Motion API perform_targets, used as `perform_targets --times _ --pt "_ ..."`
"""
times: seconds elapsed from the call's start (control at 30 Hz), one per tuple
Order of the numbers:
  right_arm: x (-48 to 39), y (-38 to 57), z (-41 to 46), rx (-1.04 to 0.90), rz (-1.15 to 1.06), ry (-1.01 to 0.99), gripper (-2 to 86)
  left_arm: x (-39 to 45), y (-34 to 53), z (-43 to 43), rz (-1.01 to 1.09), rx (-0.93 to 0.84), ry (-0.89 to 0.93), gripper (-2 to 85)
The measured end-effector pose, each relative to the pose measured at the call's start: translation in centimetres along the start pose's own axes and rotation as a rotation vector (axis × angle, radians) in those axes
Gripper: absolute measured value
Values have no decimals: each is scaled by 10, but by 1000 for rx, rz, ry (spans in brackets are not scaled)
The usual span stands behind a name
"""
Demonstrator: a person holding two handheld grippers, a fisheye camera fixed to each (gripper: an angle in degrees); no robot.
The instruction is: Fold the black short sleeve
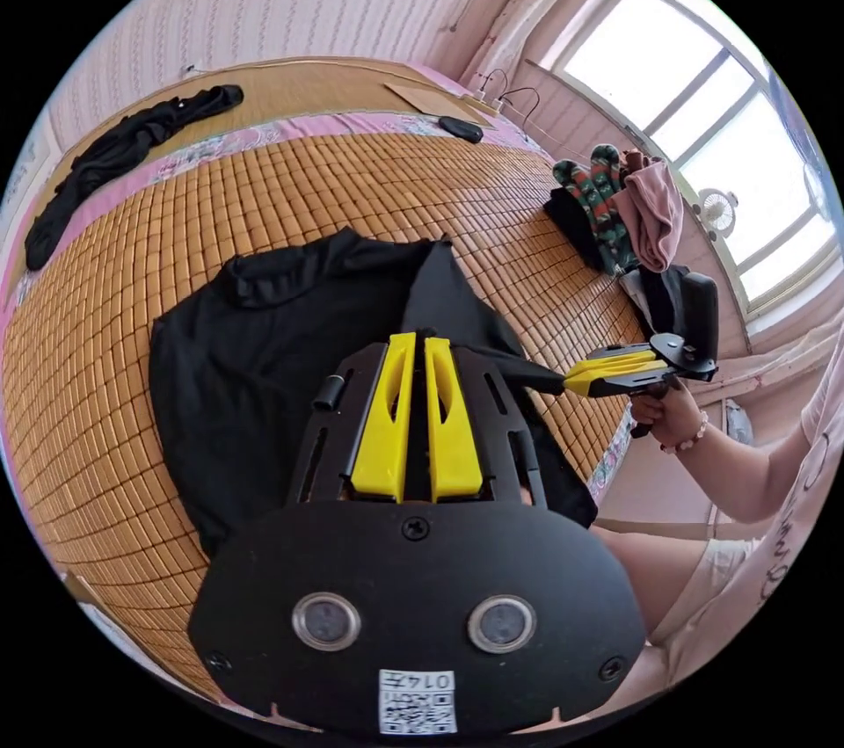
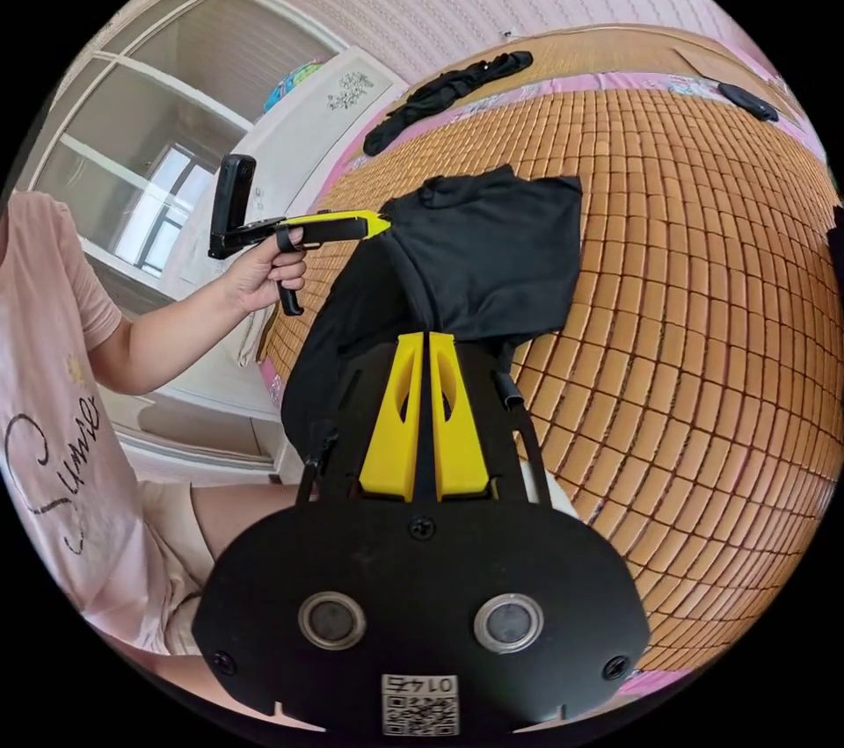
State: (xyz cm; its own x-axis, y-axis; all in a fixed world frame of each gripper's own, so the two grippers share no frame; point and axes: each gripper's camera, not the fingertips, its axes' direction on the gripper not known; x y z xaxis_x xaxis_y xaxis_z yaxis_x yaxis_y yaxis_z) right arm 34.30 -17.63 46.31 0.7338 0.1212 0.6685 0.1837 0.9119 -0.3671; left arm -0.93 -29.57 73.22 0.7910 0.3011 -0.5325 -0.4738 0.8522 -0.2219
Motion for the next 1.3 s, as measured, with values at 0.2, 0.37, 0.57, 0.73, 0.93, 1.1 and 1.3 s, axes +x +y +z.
perform_targets --times 0.2,0.37,0.57,0.73,0.93,1.1,1.3 --pt "-23 -12 25 -106 -75 16 6 -32 41 -6 -71 13 19 -1" --pt "-34 -22 35 -165 -105 -21 10 -47 70 -14 -92 -13 3 7" --pt "-26 -19 60 -320 -62 -21 33 -68 98 7 -198 -179 -39 41" --pt "-19 -31 40 -324 -67 86 73 -73 72 -20 -107 -125 -103 40" --pt "9 -91 27 -118 -16 305 101 -48 -51 21 182 -13 -90 39" --pt "36 -113 51 -156 113 263 68 -41 -122 98 287 -160 -84 94" --pt "56 -110 35 -56 228 183 24 -71 -158 118 266 -171 -137 43"
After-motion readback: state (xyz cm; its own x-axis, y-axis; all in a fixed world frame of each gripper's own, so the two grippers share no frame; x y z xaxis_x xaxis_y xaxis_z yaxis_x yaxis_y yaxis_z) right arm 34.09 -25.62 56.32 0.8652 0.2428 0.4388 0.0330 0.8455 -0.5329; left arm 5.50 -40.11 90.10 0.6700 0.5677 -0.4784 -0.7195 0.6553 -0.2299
